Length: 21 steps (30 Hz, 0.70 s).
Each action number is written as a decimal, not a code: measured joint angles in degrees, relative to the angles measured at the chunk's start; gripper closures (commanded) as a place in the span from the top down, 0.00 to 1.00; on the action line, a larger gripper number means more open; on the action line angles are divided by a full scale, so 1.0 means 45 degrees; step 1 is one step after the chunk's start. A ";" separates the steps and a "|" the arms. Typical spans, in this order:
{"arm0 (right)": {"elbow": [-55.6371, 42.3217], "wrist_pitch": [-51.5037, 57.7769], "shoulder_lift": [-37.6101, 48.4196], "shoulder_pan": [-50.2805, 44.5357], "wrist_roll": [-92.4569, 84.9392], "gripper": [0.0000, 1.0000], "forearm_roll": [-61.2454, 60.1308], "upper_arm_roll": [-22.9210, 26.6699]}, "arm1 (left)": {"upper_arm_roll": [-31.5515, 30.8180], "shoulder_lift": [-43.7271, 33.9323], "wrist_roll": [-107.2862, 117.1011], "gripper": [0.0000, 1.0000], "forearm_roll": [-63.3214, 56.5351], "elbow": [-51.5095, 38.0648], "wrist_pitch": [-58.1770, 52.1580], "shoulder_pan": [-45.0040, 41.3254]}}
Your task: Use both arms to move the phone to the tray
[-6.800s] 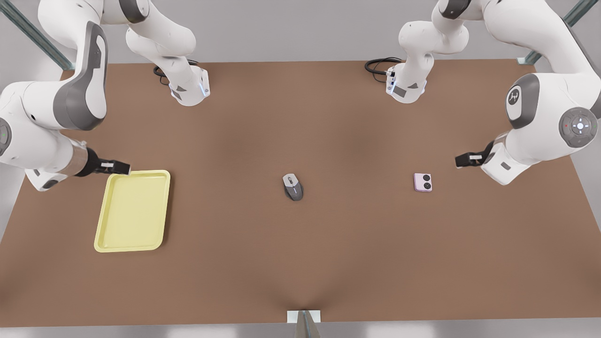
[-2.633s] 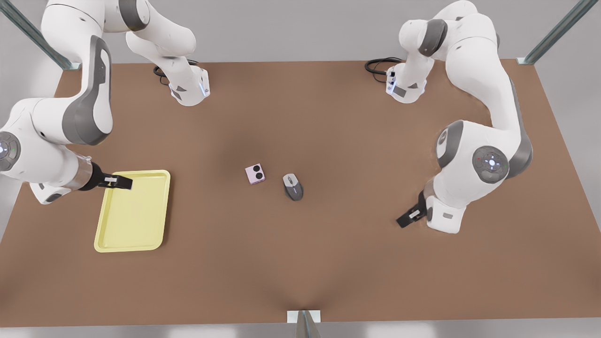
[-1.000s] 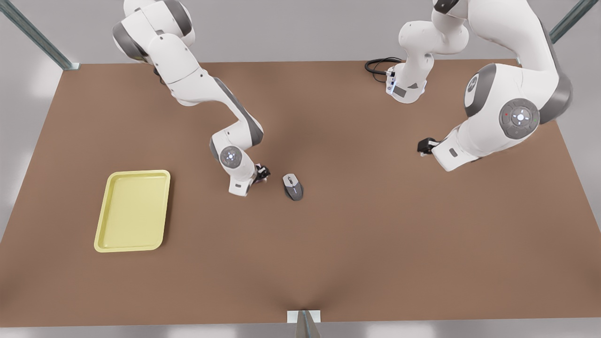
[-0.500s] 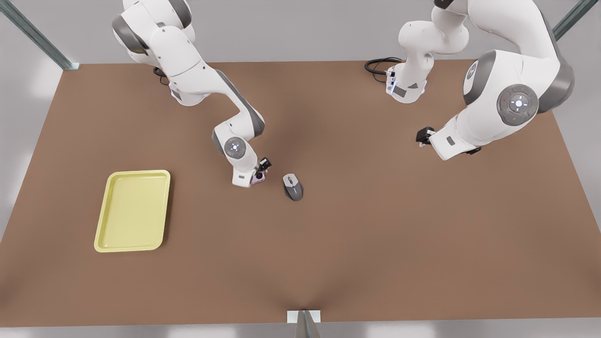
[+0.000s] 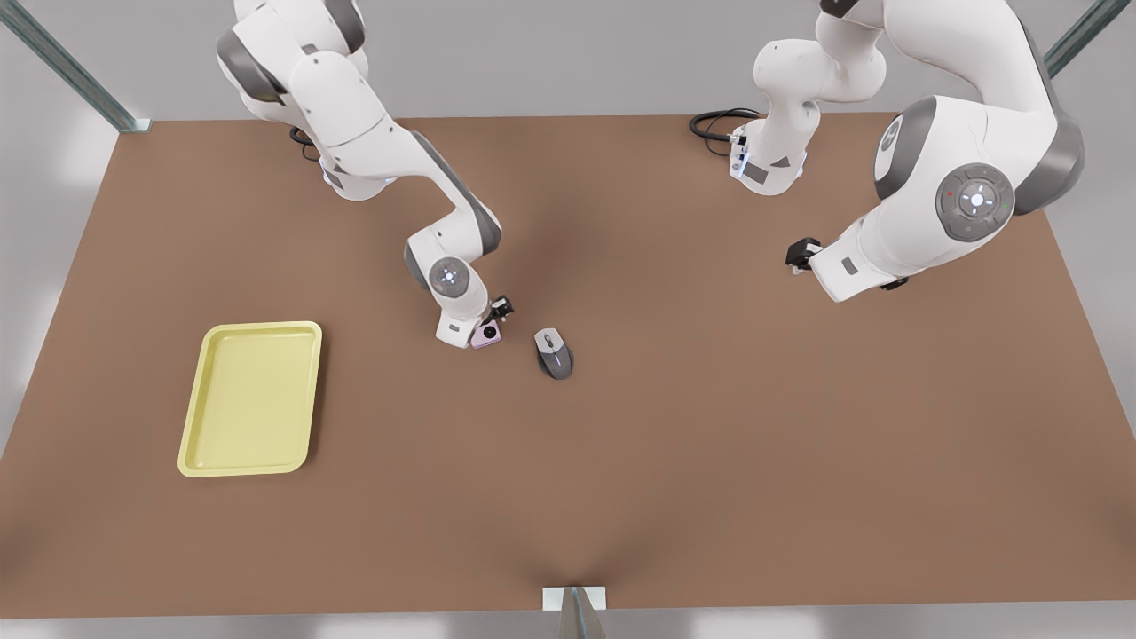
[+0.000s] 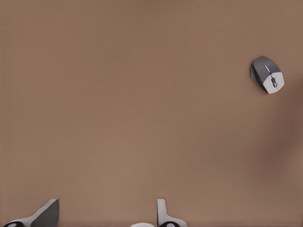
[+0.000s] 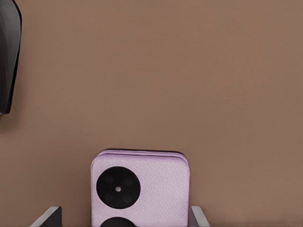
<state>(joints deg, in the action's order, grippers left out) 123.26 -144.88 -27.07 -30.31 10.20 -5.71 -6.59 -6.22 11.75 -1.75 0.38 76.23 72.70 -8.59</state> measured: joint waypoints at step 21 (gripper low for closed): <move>-0.0062 -0.0117 -0.0293 0.0064 0.1136 1.00 0.0948 0.0005 | -0.0016 0.0030 -0.0036 1.00 0.0000 -0.0037 -0.0056 -0.0004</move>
<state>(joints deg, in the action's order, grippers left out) 122.98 -145.40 -28.39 -30.02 15.31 -1.44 -6.56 -6.29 11.88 -1.91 0.38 76.06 72.45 -8.61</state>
